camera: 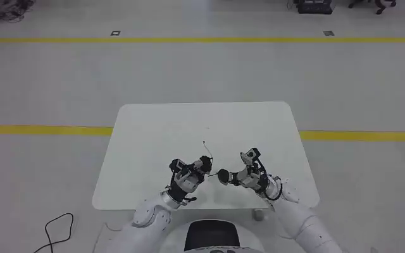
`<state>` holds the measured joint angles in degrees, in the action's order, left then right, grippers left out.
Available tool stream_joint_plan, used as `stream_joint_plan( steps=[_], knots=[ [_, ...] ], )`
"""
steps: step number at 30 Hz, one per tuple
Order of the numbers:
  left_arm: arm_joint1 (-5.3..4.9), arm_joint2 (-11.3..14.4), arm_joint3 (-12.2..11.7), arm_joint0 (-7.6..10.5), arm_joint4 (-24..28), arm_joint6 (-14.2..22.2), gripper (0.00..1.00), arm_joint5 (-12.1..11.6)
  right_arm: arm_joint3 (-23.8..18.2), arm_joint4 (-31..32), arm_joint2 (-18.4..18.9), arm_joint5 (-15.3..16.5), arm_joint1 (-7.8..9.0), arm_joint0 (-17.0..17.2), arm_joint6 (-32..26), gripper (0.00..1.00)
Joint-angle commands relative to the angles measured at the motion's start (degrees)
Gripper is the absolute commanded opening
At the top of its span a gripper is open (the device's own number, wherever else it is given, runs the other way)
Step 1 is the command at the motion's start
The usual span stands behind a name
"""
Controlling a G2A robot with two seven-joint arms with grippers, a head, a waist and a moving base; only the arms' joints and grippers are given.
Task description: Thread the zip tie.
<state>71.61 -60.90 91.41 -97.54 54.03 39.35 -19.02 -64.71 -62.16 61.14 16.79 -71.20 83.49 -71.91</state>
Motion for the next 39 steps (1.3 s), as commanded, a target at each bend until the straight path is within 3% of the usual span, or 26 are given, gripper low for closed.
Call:
stream_joint_plan(
  steps=[1, 8, 15, 19, 25, 27, 29, 31, 39],
  knots=[
    [0.18, 0.7, -0.1, -0.12, 3.4, 0.5, 0.00, 0.9, -0.7, 0.7, -0.2, -0.9, -0.03, 0.1, 1.0, 1.00],
    [1.16, 4.1, -2.5, 0.03, 12.8, 5.4, 0.00, 0.4, -0.8, -3.6, -1.3, -0.3, -0.88, 0.5, -3.9, 1.00],
    [1.30, 4.4, -3.1, 0.52, 12.6, 6.3, 0.00, -0.5, -0.8, -3.6, -1.3, -0.3, -0.88, 0.5, -3.9, 1.00],
    [1.43, 4.8, -2.7, 0.70, 13.5, 5.2, 0.00, 0.2, -3.9, -4.5, -0.3, 2.7, -1.00, 1.8, -3.2, 1.00],
    [1.49, 5.1, -2.7, 0.54, 15.0, 6.2, 0.00, 0.5, -5.2, -4.4, 1.2, 2.7, -1.19, 3.0, -3.6, 1.00],
    [1.48, 5.2, -2.6, 0.42, 15.2, 6.9, 0.00, 0.6, -5.3, -5.2, 1.1, 2.3, -1.36, 3.1, -3.6, 0.89],
    [1.46, 5.2, -2.6, 0.30, 15.5, 7.2, 0.00, 0.7, -5.2, -5.5, 1.0, 1.9, -1.46, 3.1, -3.8, 0.62],
    [1.46, 5.4, -2.6, 0.18, 15.4, 7.5, 0.00, 0.6, -5.1, -6.2, 0.7, 1.2, -1.64, 3.0, -4.2, 0.53],
    [1.43, 5.7, -2.9, 0.22, 14.6, 7.5, 0.00, 0.3, -3.9, -7.1, 0.0, 0.7, -2.28, 2.3, -4.9, 0.48]
  ],
)
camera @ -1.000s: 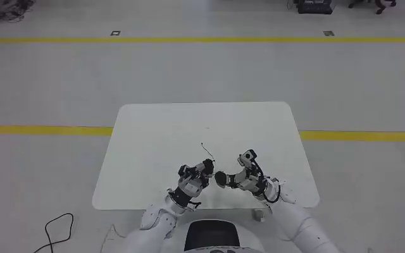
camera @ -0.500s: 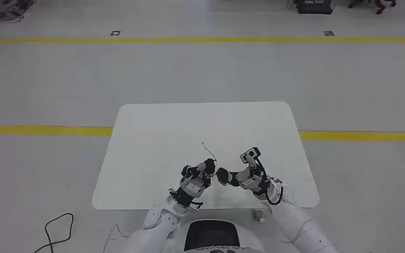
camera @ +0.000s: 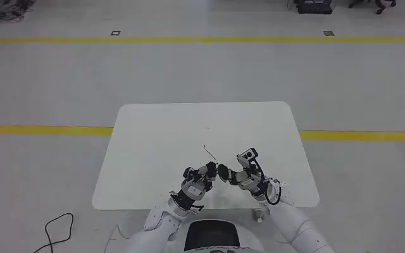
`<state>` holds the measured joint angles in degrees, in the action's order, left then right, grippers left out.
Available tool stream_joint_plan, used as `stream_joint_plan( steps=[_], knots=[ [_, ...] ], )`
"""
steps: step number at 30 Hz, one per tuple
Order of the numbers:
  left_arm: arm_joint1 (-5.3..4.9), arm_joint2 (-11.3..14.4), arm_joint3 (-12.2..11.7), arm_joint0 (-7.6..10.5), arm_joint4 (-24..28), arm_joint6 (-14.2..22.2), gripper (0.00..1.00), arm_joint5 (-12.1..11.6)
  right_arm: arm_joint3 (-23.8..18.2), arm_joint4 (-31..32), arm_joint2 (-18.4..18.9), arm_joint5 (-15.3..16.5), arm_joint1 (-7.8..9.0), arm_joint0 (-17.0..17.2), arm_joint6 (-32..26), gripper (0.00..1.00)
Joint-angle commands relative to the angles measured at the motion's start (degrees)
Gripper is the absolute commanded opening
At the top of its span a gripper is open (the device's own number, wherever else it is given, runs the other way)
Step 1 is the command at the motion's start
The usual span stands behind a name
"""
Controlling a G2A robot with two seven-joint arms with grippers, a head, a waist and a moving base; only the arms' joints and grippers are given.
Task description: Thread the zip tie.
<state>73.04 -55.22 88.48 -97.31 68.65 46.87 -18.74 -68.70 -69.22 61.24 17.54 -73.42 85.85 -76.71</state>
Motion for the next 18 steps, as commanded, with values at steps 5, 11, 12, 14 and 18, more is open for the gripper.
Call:
stream_joint_plan(
  steps=[5, 11, 12, 14, 18],
  knots=[
    [-0.02, 0.2, 0.0, -0.04, 0.0, 0.0, 0.00, -0.1, 1.0, 0.3, -0.4, -0.4, -0.38, -0.4, -0.2, 0.47],
    [0.01, 0.5, -0.2, 0.06, 0.0, 0.0, 0.00, -0.1, 1.5, -0.2, -0.5, -0.6, -0.67, -0.6, -1.1, 0.44],
    [0.02, 0.6, -0.3, 0.12, 0.0, 0.0, 0.00, -0.1, 1.6, -0.3, -0.5, -0.6, -0.75, -0.6, -1.4, 0.44],
    [0.03, 0.6, -0.3, 0.21, 0.0, 0.0, 0.00, -0.1, 1.7, -0.4, -0.5, -0.6, -0.84, -0.7, -1.6, 0.43],
    [0.03, 0.7, -0.4, 0.30, -0.1, 0.0, 0.00, -0.1, 2.0, -0.3, -0.8, -1.1, -1.06, -0.8, -1.8, 0.42]
  ],
)
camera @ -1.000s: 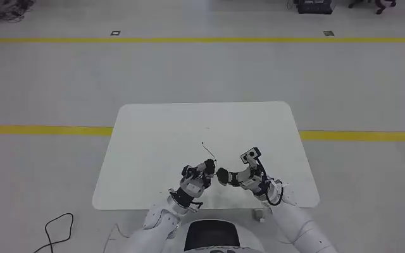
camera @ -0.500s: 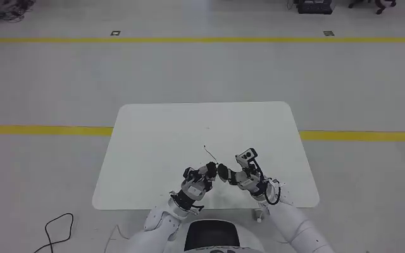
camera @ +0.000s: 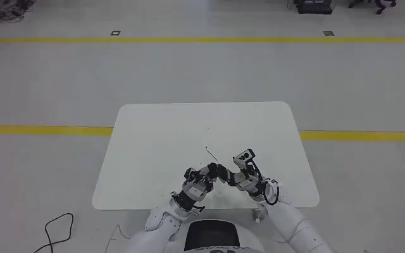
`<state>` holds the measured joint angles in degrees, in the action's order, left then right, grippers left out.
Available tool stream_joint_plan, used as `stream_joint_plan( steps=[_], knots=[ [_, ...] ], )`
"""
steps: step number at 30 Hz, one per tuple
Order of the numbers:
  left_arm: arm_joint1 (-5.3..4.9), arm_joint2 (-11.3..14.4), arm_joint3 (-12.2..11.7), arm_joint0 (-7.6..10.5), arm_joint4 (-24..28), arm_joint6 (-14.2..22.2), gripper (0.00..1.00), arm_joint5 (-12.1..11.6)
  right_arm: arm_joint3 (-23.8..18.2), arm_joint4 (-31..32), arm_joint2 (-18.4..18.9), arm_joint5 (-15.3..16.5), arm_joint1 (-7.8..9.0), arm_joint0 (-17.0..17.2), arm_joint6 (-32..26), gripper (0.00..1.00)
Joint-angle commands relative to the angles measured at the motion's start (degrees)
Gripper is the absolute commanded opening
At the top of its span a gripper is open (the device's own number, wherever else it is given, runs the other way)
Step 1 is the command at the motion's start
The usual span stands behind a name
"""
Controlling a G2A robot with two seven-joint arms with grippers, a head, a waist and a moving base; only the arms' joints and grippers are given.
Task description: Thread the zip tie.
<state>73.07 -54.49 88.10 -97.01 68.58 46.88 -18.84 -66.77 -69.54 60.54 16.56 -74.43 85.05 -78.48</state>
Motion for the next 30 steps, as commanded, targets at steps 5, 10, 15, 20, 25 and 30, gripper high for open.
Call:
stream_joint_plan(
  steps=[5, 10, 15, 20, 25, 30],
  knots=[
    [-0.04, 0.1, 0.0, 0.01, 0.0, 0.1, 0.00, 0.0, 0.7, -0.7, -0.1, -0.7, -0.34, -0.3, -0.6, 0.40],
    [-0.09, 0.1, 0.0, -0.01, -0.1, 0.2, 0.00, 0.2, 0.9, -0.8, -0.2, -0.7, -0.60, -0.5, -1.2, 0.37],
    [-0.15, 0.2, 0.1, -0.06, -0.2, 0.2, 0.00, 0.3, 1.0, -0.6, -0.3, -0.9, -0.79, -0.5, -1.2, 0.36],
    [-0.20, 0.2, 0.2, -0.11, -0.3, 0.3, 0.00, 0.3, 1.2, -0.6, -0.3, -1.1, -0.96, -0.6, -1.2, 0.32],
    [-0.26, 0.3, 0.1, -0.13, -0.5, 0.3, 0.00, 0.5, 1.4, -0.4, -0.3, -1.2, -1.10, -0.7, -1.2, 0.32],
    [-0.31, 0.4, 0.1, -0.12, -0.8, 0.3, 0.00, 0.4, 1.5, -0.2, -0.3, -1.3, -1.19, -0.7, -1.2, 0.23]
  ],
)
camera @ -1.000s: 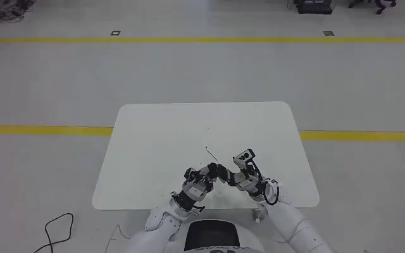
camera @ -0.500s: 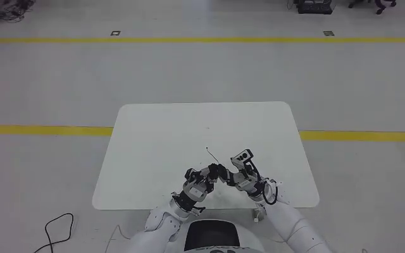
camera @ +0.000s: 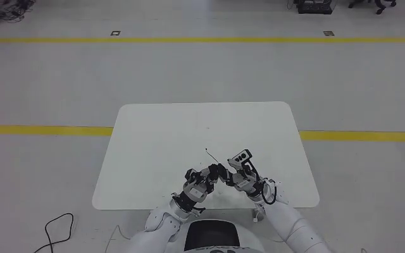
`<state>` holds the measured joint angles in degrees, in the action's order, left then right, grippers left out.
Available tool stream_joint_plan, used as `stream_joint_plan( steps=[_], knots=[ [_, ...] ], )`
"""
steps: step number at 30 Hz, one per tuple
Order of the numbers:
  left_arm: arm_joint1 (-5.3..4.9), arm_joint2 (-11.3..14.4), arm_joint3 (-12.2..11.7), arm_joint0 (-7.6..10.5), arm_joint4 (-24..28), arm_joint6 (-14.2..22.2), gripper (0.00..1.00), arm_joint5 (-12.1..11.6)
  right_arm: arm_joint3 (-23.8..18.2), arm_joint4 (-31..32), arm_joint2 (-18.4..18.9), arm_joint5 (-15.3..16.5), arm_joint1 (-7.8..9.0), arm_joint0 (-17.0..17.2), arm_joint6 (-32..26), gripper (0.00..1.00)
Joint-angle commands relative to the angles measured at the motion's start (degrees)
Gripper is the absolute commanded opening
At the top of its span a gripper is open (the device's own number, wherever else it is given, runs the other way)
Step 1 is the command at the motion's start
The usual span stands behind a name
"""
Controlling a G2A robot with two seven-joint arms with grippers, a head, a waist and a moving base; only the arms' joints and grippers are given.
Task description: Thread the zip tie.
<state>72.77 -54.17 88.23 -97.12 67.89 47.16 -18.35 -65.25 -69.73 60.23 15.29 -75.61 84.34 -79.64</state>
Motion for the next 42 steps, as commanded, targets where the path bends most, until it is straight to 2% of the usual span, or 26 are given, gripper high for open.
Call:
stream_joint_plan(
  steps=[1, 15, 20, 42],
  knots=[
    [-0.02, 0.1, 0.0, -0.03, -0.1, 0.0, 0.00, -0.1, 0.0, 0.1, 0.0, 0.0, -0.03, 0.0, 0.0, 0.20],
    [-0.16, 0.2, 0.3, -0.11, -0.5, -0.1, 0.00, -0.2, -0.2, 1.2, 0.2, 0.1, -0.10, 0.2, 0.0, 0.11],
    [-0.22, 0.2, 0.4, -0.19, -0.4, -0.1, 0.00, -0.3, -0.3, 1.5, 0.4, 0.1, -0.11, 0.3, 0.0, 0.00],
    [-0.41, 0.2, 0.6, -0.38, -0.3, -0.6, 0.00, -0.6, 1.3, 3.1, 1.0, 0.5, -0.24, 0.3, 0.0, 0.00]
  ],
)
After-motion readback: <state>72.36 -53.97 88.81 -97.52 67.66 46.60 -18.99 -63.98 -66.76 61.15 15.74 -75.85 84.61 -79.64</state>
